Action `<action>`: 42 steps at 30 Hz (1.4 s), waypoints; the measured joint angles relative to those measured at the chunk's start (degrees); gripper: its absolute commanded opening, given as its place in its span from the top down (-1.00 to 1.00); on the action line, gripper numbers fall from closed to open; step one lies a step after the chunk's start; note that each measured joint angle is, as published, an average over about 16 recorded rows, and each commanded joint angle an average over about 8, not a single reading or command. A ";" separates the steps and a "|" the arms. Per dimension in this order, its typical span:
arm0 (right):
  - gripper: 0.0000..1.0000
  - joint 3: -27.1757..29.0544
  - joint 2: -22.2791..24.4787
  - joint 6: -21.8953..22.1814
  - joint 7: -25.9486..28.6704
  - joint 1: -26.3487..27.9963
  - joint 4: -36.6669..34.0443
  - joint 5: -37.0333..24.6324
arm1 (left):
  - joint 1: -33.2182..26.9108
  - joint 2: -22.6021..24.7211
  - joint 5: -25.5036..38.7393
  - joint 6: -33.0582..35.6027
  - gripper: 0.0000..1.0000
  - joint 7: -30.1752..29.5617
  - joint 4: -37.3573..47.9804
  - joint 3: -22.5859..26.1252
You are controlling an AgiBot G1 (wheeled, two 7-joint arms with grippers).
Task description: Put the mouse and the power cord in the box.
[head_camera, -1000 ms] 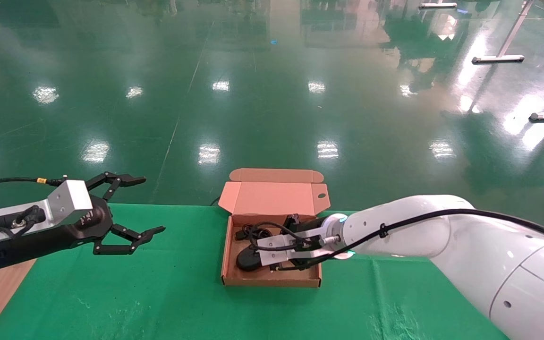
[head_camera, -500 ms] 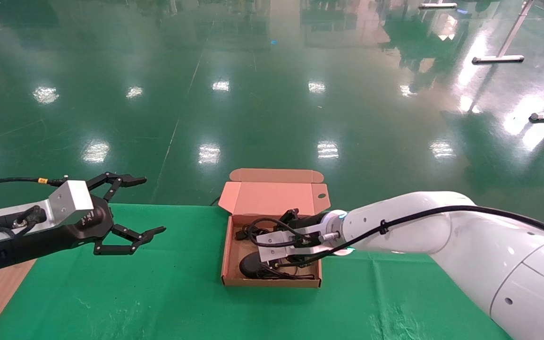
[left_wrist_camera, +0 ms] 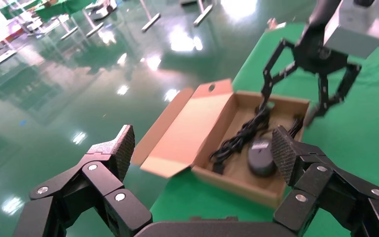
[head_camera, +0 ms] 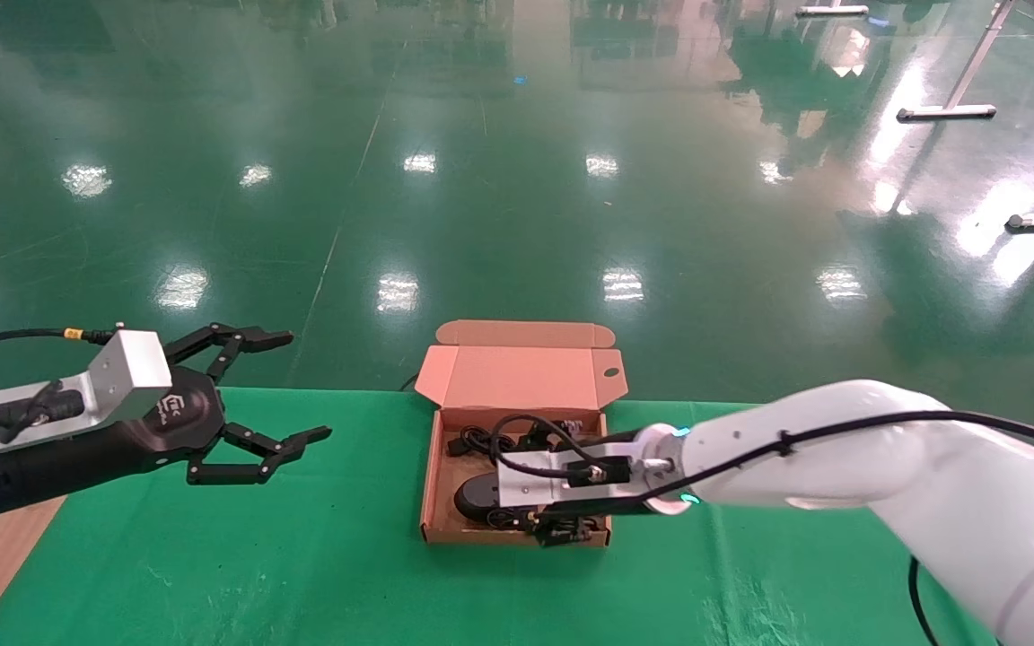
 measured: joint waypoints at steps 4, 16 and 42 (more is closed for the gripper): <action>-1.00 4.27 2.90 -3.16 1.30 -2.25 2.58 2.98 | 1.95 -1.02 -0.57 0.17 -1.00 -3.90 -4.83 -1.68; -1.00 17.11 11.61 -12.66 5.21 -9.03 10.32 11.91 | 7.79 -4.09 -2.28 0.70 -1.00 -15.60 -19.32 -6.73; -1.00 44.94 30.49 -33.24 13.68 -23.70 27.11 31.28 | 20.46 -10.74 -5.99 1.83 -1.00 -40.96 -50.74 -17.68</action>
